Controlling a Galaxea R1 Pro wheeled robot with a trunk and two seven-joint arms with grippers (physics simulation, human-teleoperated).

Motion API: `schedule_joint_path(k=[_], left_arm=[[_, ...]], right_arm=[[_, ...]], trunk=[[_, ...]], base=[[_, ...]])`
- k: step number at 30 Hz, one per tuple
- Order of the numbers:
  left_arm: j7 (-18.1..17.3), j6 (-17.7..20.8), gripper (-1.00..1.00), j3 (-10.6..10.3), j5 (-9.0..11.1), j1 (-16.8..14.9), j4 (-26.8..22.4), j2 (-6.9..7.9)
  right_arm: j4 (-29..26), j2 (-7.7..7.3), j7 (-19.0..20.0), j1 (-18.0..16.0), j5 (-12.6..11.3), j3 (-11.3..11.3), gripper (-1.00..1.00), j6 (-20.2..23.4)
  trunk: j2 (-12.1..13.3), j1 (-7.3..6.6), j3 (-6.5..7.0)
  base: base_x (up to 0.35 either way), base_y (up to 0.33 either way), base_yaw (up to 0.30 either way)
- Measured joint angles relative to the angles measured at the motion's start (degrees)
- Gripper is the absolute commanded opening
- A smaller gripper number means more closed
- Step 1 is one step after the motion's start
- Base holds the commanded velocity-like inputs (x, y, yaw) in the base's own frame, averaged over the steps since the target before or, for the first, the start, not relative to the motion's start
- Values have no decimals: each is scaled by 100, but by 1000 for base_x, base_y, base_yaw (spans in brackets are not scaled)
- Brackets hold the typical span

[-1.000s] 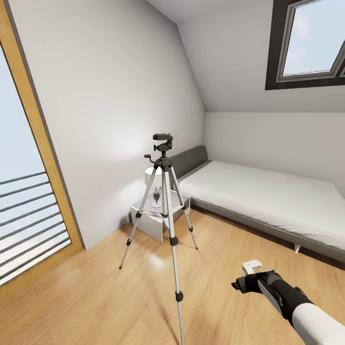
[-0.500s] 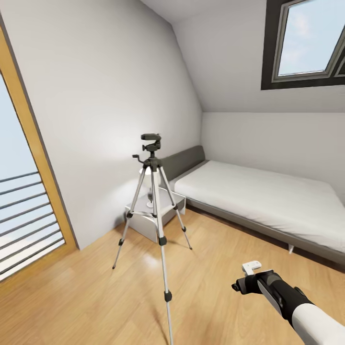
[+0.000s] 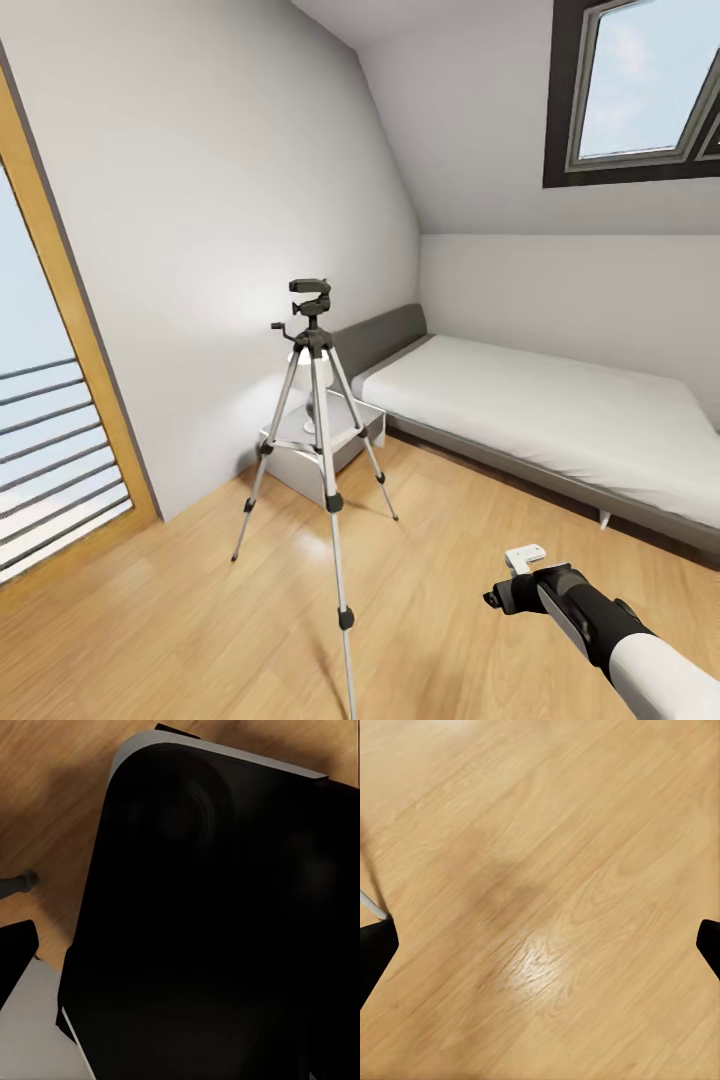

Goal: Attach the digital camera to the camera tripod in the bedroom.

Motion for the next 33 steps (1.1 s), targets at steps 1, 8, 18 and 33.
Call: schedule_joint_path(k=[1,8,18,33], left_arm=[[-1,0,100,-2,0,0,0,0],[-5,1,100,-5,-1,0,0,0],[-1,1,100,-5,-1,0,-1,0],[1,1,100,8,-1,0,-1,0]], right_arm=[[0,0,0,-2,1,0,100,1],[1,6,0,-5,-17,3,100,1],[728,-15,-3,-4,-37,3,100,-22],[2811,-93,-42,1105,158,2,100,-1733]], trunk=[[0,0,0],[0,0,0],[0,0,-1],[0,0,-1]], base=[[0,-180,0],[0,-236,0],[0,-268,0],[0,-272,0]])
